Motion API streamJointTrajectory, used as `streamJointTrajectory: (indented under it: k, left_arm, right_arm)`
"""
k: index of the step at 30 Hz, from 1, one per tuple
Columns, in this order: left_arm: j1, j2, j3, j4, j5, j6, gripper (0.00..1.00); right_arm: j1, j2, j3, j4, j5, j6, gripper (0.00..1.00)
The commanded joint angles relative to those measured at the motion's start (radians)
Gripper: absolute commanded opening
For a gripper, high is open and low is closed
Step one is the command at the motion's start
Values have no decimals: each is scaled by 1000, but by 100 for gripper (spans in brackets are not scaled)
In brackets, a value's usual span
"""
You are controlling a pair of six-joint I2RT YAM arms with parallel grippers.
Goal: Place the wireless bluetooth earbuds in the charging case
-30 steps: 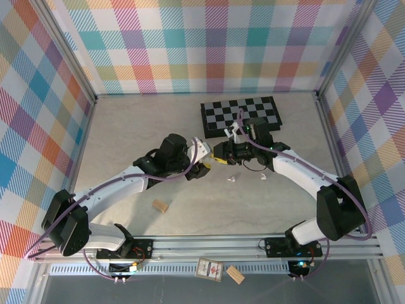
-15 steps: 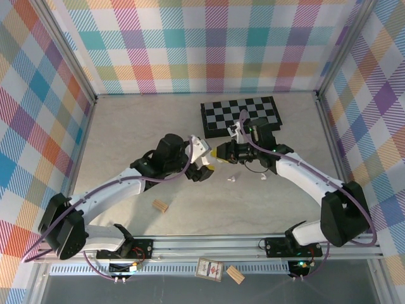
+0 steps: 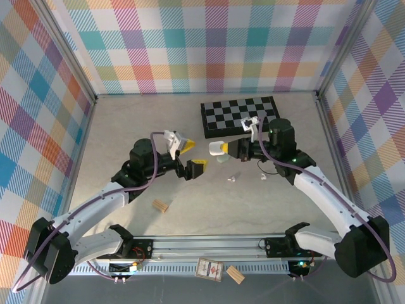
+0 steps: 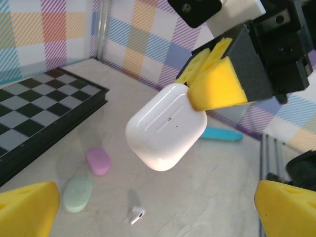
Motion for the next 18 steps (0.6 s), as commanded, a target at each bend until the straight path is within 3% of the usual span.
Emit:
streamJointTrajectory:
  k: [1,10,18]
  left_arm:
    - [7,14,-13,161,143,-126,95]
    - [-35,44,22,213,336,-154,71]
    - [-58,69,51,217,339,-149,54]
  right_arm:
    - [-1,-40,-29,102,-94,-51,10]
    - [5,-64,-60,266,-205,-3,10]
    - [19,-61,-58,274,-235,-16,9]
